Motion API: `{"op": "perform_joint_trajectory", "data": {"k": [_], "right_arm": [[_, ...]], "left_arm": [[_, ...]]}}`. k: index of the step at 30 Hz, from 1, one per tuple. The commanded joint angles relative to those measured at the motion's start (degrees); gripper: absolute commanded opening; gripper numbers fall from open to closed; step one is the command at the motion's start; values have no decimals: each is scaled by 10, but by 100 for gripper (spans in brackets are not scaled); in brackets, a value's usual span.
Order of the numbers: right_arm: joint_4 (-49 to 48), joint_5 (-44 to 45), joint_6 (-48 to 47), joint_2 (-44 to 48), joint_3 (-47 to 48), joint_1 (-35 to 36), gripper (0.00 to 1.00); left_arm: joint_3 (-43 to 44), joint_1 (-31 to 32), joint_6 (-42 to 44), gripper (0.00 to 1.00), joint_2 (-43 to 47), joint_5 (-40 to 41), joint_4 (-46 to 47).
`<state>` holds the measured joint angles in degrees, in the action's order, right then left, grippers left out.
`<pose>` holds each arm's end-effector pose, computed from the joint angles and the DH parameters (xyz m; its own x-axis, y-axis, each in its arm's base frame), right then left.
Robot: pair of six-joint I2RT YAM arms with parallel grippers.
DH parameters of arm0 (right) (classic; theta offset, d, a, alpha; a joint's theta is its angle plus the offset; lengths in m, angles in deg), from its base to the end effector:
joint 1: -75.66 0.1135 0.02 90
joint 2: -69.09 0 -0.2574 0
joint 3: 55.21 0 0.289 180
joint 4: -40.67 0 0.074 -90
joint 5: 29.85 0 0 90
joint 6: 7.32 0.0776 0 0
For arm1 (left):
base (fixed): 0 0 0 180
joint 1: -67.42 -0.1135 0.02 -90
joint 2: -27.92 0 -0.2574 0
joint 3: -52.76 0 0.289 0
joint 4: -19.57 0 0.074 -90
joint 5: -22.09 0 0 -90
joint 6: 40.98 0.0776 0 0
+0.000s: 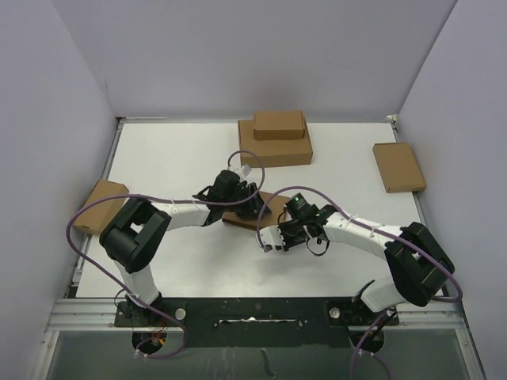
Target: Fold the paper box
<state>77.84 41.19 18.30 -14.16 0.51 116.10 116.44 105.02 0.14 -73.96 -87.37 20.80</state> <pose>0.2188 0.2196 0.1023 0.3509 -0.8214 -0.4497 -0.9314 -0.2565 -0.2583 0.3152 -0.2753 0.0982 -0.9056 -0.1991 -0.3745 0.1581 0.6609 -0.7336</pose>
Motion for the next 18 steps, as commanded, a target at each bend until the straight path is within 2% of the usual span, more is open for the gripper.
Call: {"op": "perform_joint_trajectory", "data": {"k": [1, 10, 18], "right_arm": [[-22, 10, 3, -7, 19, 7, 16], [-25, 14, -3, -8, 20, 6, 11], [-24, 17, -6, -6, 20, 5, 19]], "left_arm": [[27, 4, 31, 39, -22, -24, -17], [43, 2, 53, 39, -35, -34, -55], [50, 1, 57, 39, -38, -40, -63]]}}
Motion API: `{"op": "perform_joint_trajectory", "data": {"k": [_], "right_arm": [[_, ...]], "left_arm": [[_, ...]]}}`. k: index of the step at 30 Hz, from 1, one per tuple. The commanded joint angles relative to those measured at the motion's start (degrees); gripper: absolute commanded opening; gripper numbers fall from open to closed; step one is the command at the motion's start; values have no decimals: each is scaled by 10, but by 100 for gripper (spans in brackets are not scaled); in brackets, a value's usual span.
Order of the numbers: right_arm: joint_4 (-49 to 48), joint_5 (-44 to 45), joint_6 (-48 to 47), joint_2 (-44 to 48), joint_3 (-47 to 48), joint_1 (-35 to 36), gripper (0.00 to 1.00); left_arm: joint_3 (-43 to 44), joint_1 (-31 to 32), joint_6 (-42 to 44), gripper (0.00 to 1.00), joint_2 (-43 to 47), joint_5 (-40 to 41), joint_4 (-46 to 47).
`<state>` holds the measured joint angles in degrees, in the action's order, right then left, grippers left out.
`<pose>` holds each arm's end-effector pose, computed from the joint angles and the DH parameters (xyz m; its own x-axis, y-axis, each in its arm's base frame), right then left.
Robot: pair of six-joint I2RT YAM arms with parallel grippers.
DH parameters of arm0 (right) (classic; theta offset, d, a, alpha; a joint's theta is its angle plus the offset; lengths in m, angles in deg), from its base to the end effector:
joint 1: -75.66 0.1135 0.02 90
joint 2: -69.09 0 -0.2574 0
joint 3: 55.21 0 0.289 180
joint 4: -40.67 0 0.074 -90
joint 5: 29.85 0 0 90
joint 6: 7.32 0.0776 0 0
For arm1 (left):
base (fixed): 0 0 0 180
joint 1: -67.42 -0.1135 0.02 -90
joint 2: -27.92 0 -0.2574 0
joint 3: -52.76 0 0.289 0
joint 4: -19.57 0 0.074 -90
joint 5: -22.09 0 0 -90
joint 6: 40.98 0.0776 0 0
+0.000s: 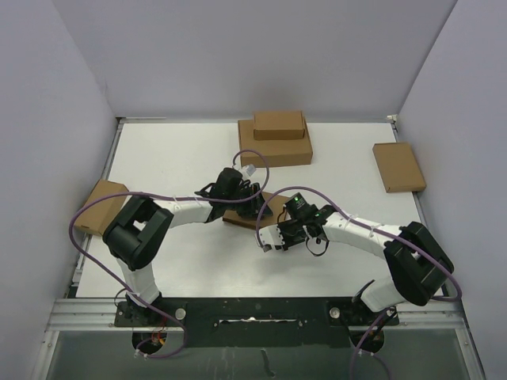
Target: Fold the paper box
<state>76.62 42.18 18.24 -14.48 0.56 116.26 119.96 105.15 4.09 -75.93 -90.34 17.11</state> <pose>0.2215 0.2213 0.1019 0.3581 -0.8233 -0.4405 -0.9261 -0.2532 -0.2796 0.3192 -0.2844 0.0990 -0.9181 -0.1151 -0.3794 0.2139 0.6619 -0.7184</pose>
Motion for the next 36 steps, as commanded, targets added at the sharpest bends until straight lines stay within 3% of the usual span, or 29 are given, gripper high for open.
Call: {"op": "perform_joint_trajectory", "data": {"k": [1, 9, 18, 36], "right_arm": [[-12, 9, -6, -4, 19, 3, 19], [-16, 24, -3, -18, 24, 4, 18], [-4, 25, -8, -28, 36, 6, 6], [67, 10, -44, -53, 87, 38, 5]], "left_arm": [[15, 0, 18, 39, -19, -11, -27], [17, 0, 20, 39, -21, -14, -28], [21, 0, 29, 39, -28, -31, -29], [46, 2, 66, 39, -44, -71, -73]]}}
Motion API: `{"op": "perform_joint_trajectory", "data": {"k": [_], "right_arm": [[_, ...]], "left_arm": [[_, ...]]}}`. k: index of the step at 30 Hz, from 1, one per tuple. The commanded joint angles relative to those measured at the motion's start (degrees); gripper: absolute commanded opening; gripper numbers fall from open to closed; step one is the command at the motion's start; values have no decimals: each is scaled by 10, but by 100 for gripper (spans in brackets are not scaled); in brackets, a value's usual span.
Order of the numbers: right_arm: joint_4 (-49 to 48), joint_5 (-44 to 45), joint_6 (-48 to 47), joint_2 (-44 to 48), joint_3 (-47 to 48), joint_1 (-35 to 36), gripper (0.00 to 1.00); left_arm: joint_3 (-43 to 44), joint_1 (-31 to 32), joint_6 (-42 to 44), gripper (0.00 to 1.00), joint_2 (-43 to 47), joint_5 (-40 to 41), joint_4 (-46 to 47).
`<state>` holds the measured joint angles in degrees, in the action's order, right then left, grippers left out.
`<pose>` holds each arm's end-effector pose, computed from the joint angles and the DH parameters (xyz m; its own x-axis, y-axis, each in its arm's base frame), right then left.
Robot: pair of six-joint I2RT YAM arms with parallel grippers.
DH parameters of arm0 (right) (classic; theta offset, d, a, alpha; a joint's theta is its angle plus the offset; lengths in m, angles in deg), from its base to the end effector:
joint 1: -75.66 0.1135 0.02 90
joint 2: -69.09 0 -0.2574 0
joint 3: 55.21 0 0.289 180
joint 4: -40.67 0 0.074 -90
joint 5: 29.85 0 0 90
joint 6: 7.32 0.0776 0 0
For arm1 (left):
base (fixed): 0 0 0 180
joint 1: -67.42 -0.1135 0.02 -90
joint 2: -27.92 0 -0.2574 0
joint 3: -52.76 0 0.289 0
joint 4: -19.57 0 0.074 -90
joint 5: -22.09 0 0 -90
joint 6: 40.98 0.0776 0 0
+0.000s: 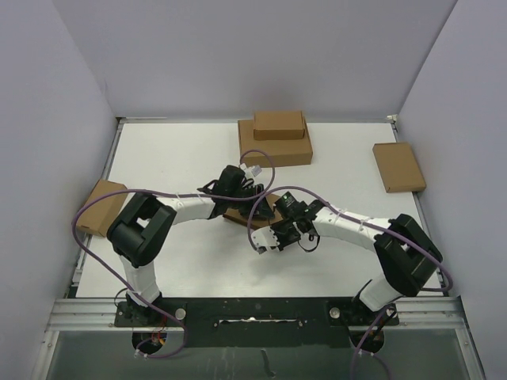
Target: Fold the paper box
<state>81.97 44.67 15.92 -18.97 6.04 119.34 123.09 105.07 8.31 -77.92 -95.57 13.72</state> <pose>0.2205 0.2392 0.1023 0.4129 -0.8301 -0.3747 -0.9076 -0.3409 -0.2449 0.3205 -0.2928 0.0989 -0.9294 -0.0126 -0.3689 0.2780 0.6335 -0.7221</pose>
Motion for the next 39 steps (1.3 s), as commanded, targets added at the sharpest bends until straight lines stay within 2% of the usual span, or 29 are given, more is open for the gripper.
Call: {"op": "perform_joint_trajectory", "data": {"k": [1, 21, 39], "right_arm": [[18, -15, -23, -11, 35, 7, 5], [100, -32, -80, -42, 110, 18, 6], [137, -2, -53, -91, 165, 49, 8]], "left_arm": [[16, 3, 25, 39, -26, -22, -39], [29, 2, 32, 39, -42, -50, -35], [29, 2, 34, 39, -43, -56, -37]]}}
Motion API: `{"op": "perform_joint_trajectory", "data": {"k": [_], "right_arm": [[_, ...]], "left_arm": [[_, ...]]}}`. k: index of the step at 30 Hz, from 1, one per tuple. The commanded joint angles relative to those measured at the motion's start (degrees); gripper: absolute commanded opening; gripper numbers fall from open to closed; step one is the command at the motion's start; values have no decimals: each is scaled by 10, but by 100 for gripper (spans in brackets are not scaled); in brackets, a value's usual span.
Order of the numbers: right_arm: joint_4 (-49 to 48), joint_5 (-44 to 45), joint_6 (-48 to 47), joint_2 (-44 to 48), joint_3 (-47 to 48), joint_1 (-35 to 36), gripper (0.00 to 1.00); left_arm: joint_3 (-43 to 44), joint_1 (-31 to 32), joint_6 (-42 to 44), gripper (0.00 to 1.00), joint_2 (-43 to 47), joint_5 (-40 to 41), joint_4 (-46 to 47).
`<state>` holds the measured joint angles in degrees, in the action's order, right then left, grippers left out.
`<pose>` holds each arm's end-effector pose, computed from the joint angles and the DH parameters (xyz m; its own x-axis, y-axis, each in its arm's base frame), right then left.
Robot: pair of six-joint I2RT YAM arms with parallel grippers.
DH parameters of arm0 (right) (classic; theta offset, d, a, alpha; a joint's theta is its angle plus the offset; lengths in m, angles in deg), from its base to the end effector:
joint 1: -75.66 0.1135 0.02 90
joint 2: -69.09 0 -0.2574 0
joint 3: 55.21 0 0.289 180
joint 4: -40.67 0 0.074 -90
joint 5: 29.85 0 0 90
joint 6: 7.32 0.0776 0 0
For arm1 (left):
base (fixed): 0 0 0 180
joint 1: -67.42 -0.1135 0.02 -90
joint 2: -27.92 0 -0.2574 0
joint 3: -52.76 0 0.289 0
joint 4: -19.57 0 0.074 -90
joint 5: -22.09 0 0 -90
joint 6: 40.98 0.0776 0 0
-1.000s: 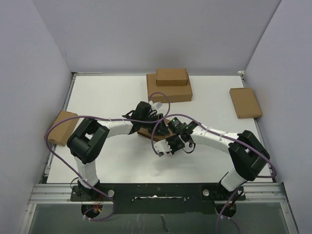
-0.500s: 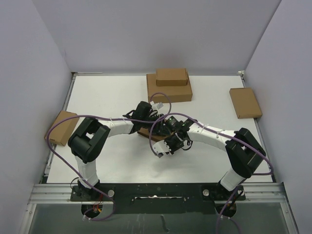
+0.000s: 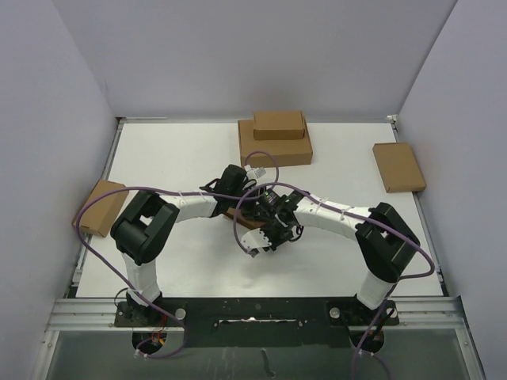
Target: Fold the paper box
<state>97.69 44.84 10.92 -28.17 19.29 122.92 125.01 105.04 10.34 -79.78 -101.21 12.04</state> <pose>0.2194 0.2676 0.1105 0.4939 -0.8152 -0.3023 -0.8660 -0.4924 -0.0872 0.3188 -0.2994 0.0964 -0.9392 0.0644 -0.3372 0.3092 0.5855 -0.7494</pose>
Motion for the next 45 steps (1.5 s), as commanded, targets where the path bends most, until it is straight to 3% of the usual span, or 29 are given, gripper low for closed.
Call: {"op": "perform_joint_trajectory", "data": {"k": [1, 11, 18, 45], "right_arm": [[-20, -1, -3, -1, 33, 16, 8], [-32, 26, 1, -8, 37, 32, 12], [-33, 30, 0, -16, 44, 38, 8], [-10, 27, -19, -36, 80, 47, 7]], "left_arm": [[10, 2, 14, 39, -26, 0, -20], [7, 3, 13, 39, -25, -2, -19], [8, 2, 13, 39, -26, -4, -17], [9, 2, 8, 39, -29, -8, -15]]}}
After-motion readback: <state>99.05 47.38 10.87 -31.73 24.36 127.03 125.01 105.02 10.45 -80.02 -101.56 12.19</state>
